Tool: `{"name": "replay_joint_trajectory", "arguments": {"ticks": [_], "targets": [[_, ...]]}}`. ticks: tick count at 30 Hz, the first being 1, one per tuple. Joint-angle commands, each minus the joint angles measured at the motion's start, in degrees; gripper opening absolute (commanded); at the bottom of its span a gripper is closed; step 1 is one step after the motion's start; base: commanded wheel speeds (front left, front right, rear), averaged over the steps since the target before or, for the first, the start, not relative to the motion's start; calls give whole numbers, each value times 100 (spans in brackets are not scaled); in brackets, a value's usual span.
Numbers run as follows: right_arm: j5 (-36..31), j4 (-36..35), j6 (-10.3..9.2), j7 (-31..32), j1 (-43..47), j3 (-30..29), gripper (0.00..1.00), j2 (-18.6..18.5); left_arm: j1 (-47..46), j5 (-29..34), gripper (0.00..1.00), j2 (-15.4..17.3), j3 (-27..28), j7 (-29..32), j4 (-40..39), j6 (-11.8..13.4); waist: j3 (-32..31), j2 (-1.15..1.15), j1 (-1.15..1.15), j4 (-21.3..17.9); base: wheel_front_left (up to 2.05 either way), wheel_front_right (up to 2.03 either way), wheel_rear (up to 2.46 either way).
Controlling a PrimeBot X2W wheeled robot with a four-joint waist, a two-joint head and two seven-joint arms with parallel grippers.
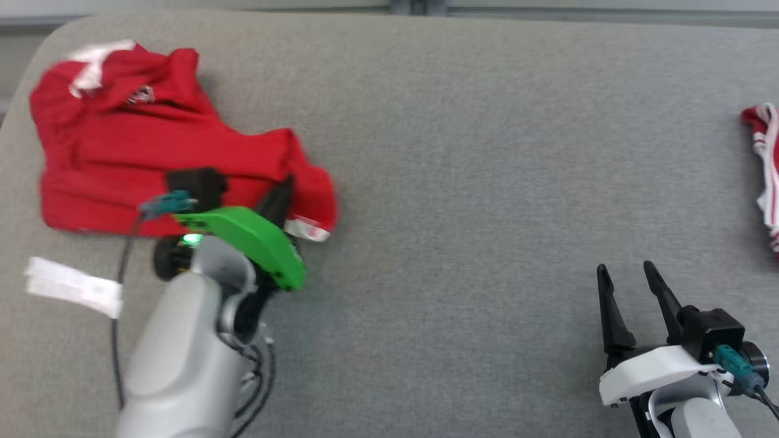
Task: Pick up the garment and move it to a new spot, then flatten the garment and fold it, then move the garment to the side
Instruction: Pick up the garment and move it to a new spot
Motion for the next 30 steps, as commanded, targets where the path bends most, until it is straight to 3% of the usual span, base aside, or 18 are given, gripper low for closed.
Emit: {"name": "replay_joint_trajectory", "arguments": {"ticks": [1,11,17,18,19,20,23,26,30], "targets": [[35,32,-8,-16,67,21,100,21,128,-1,0,-68,-201,141,-244,-15,-426,0,0,-598,0,0,0],[161,185,-8,-16,97,27,100,98,505,-167,0,-199,-2301,1247,-1235,41,-407,0,0,-1994,0,0,0],[338,354,-7,-17,21,172,100,106,30,-327,0,-197,-3236,1164,-1046,484,-273,0,0,-2662,0,0,0],[353,385,-7,-17,12,203,100,105,-28,-379,9,-197,-3329,1040,-990,578,-259,0,0,-2724,0,0,0],[347,411,-7,-17,6,247,100,108,-97,-451,46,-195,-3447,873,-895,701,-244,0,0,-2780,0,0,0],[331,435,-7,-17,-3,298,100,109,-158,-450,100,-190,-3549,747,-803,800,-233,0,0,-2816,0,0,0],[282,427,-7,-17,-78,438,100,104,-324,-596,100,-193,-3849,277,-549,1015,-211,0,0,-2853,0,0,0],[220,302,-7,-17,-71,406,100,104,-310,-1054,100,-197,-4036,-187,-652,920,-261,0,0,-2681,0,0,0],[9,70,-5,-16,21,369,100,102,-347,-1381,100,-190,-4094,-1019,-644,1045,-508,0,0,-2324,0,0,0]]}}
